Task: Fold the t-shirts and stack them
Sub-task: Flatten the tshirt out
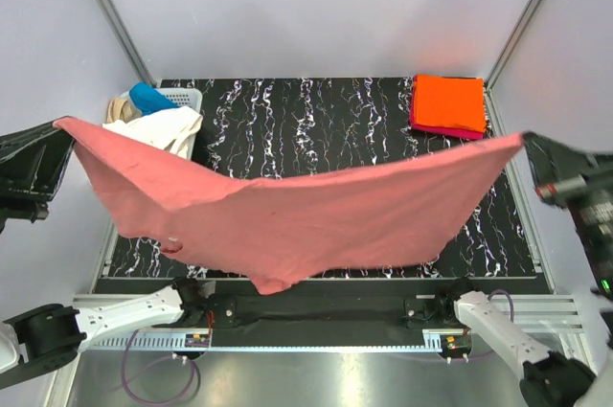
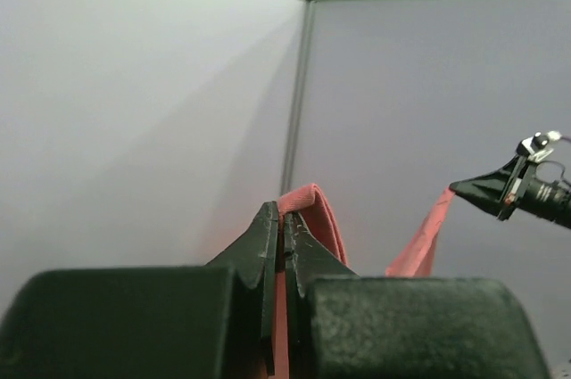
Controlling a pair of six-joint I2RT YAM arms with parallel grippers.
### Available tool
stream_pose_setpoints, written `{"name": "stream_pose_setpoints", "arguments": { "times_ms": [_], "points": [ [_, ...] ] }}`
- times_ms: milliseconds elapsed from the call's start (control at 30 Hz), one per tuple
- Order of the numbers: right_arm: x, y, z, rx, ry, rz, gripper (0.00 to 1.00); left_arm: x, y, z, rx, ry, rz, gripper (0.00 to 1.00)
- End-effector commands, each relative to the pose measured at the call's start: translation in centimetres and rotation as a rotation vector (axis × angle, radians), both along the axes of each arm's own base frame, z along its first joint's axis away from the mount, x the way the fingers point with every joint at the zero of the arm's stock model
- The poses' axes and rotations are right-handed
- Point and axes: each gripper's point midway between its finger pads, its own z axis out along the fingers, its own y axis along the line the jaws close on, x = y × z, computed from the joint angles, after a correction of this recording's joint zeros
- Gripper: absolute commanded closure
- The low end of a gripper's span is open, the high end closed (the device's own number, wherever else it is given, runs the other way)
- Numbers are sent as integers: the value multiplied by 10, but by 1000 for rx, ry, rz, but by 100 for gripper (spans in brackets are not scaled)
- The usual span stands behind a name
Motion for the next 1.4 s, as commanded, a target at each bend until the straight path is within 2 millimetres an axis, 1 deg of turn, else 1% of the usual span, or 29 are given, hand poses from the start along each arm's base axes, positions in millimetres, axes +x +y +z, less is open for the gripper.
{"name": "stream_pose_setpoints", "arguments": {
  "times_ms": [0,167,267,300,400,500,567,600,633,667,700,733,767,800,833,867,900,933,967,1000,1033,1067,1100,1167,1200,1233,1267,1300,1367],
  "points": [
    [-40,5,27,115,-150,105,100,-32,-12,19,-57,-68,-190,100],
    [-62,-5,35,189,-229,102,100,-39,-6,24,-90,-81,-210,100],
    [-59,-12,41,201,-249,59,100,-40,6,36,-109,-115,-168,100],
    [-58,-12,44,198,-253,54,100,-44,16,44,-132,-135,-158,100],
    [-49,-3,52,188,-254,85,100,-51,20,57,-150,-169,-167,100],
    [-37,2,53,180,-243,88,100,-46,7,59,-131,-170,-180,100],
    [-18,4,46,140,-208,60,100,-30,-14,50,-73,-149,-159,100],
    [-7,2,41,126,-183,25,100,-16,-17,45,-63,-119,-108,100],
    [13,4,29,87,-135,-3,100,-1,-24,39,-28,-106,-50,100],
    [26,-1,22,73,-104,-51,100,29,-30,23,18,-48,67,100],
    [41,-1,11,47,-64,-80,100,46,-33,14,53,-21,144,100],
    [64,2,-2,0,-9,-112,100,70,-41,6,128,-23,255,100],
    [78,-6,-10,-17,24,-179,100,100,-45,-16,195,43,393,100],
    [95,-5,-22,-46,62,-206,100,117,-51,-28,259,57,469,100],
    [119,-2,-37,-101,116,-231,100,140,-68,-38,372,40,556,100],
    [133,-2,-47,-128,145,-256,100,157,-81,-54,449,52,600,100],
    [160,6,-66,-165,195,-260,100,182,-97,-71,538,70,636,100],
    [172,10,-75,-192,216,-260,100,195,-105,-80,573,83,633,100],
    [186,14,-81,-198,222,-261,100,206,-123,-88,600,72,573,100],
    [199,18,-96,-218,252,-260,100,235,-122,-105,635,112,599,100],
    [218,22,-115,-245,295,-263,100,250,-125,-114,623,137,588,100],
    [231,19,-122,-242,298,-276,100,267,-132,-132,650,152,567,100],
    [250,21,-149,-263,354,-277,100,296,-125,-140,630,167,611,100],
    [272,25,-164,-244,359,-235,100,330,-130,-167,646,184,587,100],
    [282,18,-173,-242,376,-242,100,360,-121,-183,638,222,616,100],
    [296,18,-190,-243,413,-235,100,371,-118,-179,588,248,615,100],
    [302,23,-193,-237,419,-198,100,380,-115,-180,574,269,617,100],
    [309,20,-188,-232,413,-191,100,390,-110,-189,587,310,629,100],
    [311,25,-176,-251,385,-145,100,386,-101,-165,552,281,675,100]
  ]
}}
